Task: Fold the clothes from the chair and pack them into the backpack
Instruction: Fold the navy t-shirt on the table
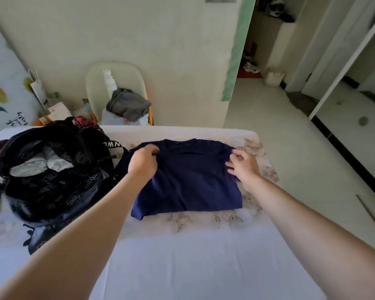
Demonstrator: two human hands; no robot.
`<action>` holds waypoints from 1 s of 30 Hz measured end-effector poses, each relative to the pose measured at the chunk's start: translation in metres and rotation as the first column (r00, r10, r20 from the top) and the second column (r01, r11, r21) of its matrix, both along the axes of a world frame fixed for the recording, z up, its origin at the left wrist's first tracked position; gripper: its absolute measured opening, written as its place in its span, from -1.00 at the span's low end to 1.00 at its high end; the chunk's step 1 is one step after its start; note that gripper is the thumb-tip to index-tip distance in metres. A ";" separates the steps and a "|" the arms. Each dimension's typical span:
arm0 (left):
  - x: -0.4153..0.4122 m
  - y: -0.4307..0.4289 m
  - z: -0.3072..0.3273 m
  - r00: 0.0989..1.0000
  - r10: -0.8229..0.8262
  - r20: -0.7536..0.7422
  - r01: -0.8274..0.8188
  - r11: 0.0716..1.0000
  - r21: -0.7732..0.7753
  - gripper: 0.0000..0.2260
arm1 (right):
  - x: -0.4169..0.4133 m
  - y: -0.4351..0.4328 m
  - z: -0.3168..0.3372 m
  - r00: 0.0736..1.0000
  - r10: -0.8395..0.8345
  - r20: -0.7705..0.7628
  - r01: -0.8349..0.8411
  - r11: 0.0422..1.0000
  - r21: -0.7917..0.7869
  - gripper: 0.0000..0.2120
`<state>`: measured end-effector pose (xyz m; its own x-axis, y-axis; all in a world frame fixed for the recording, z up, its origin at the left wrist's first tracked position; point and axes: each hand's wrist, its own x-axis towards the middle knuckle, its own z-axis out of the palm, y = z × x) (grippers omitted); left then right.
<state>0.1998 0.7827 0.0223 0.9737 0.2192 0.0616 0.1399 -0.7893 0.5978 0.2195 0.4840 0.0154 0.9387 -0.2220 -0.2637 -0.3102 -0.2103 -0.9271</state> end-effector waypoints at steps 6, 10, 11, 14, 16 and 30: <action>0.008 -0.030 -0.047 0.971 -0.225 -0.078 0.210 0.963 -0.169 -0.46 | -0.003 0.018 -0.056 0.886 0.447 -0.120 -0.458 0.809 -0.369 -0.50; -0.014 -0.027 -0.106 0.872 -0.423 -0.248 0.454 0.887 0.082 -0.61 | -0.015 0.014 -0.111 0.733 0.634 -0.245 -0.624 0.484 -0.614 -0.51; -0.018 -0.024 -0.117 0.850 -0.415 -0.325 0.478 0.867 0.143 -0.60 | -0.017 0.015 -0.121 0.691 0.670 -0.273 -0.633 0.378 -0.676 -0.50; -0.025 -0.013 -0.139 0.798 -0.366 -0.479 0.497 0.849 0.179 -0.59 | -0.017 0.016 -0.142 0.636 0.711 -0.301 -0.551 0.144 -0.822 -0.47; -0.022 -0.004 -0.147 0.802 -0.372 -0.467 0.472 0.874 0.113 -0.70 | -0.012 0.019 -0.146 0.638 0.713 -0.291 -0.486 0.079 -0.870 -0.44; -0.059 -0.039 -0.101 0.388 -0.529 -0.754 0.530 0.798 -0.288 -0.79 | -0.039 -0.002 -0.089 0.178 0.581 -0.794 -0.980 0.028 -0.198 -0.91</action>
<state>0.1407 0.7441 -0.0792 0.5401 -0.3584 -0.7615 0.0872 -0.8761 0.4742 0.1802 0.4821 -0.0738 0.4086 0.3249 -0.8529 0.2370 -0.9402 -0.2447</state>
